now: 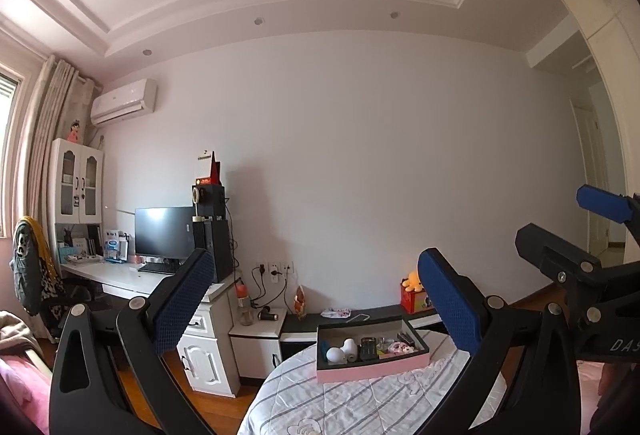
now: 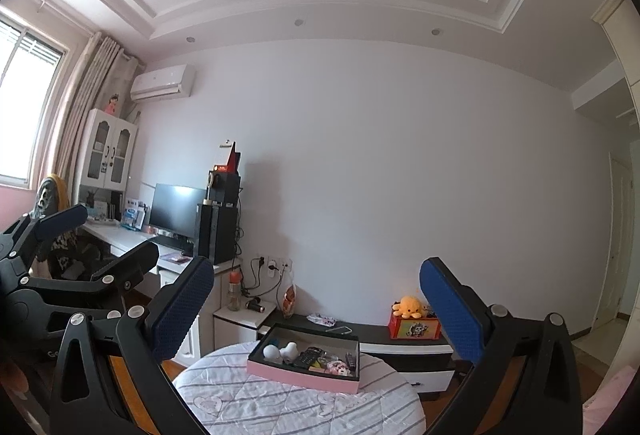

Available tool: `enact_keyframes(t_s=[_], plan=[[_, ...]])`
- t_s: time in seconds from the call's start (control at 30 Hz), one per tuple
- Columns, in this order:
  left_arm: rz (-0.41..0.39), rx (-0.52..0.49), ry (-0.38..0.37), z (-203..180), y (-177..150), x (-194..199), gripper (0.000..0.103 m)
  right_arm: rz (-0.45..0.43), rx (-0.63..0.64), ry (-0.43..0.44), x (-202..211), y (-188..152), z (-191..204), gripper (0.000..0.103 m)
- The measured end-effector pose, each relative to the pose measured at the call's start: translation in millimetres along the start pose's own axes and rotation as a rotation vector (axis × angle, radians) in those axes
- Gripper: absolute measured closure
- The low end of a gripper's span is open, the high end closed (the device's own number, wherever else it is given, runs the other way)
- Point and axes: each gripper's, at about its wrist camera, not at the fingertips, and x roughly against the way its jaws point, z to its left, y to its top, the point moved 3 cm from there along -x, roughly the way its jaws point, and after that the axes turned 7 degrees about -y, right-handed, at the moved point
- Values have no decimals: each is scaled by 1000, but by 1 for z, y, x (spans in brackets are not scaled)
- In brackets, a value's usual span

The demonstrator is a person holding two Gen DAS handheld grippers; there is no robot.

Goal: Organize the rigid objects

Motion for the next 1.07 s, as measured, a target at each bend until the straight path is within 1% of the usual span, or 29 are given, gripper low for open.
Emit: enact_keyframes(t_s=[1.07], plan=[[7,-29,21,1,-3,-4,0,34,5,4,-5,-3,2,0]])
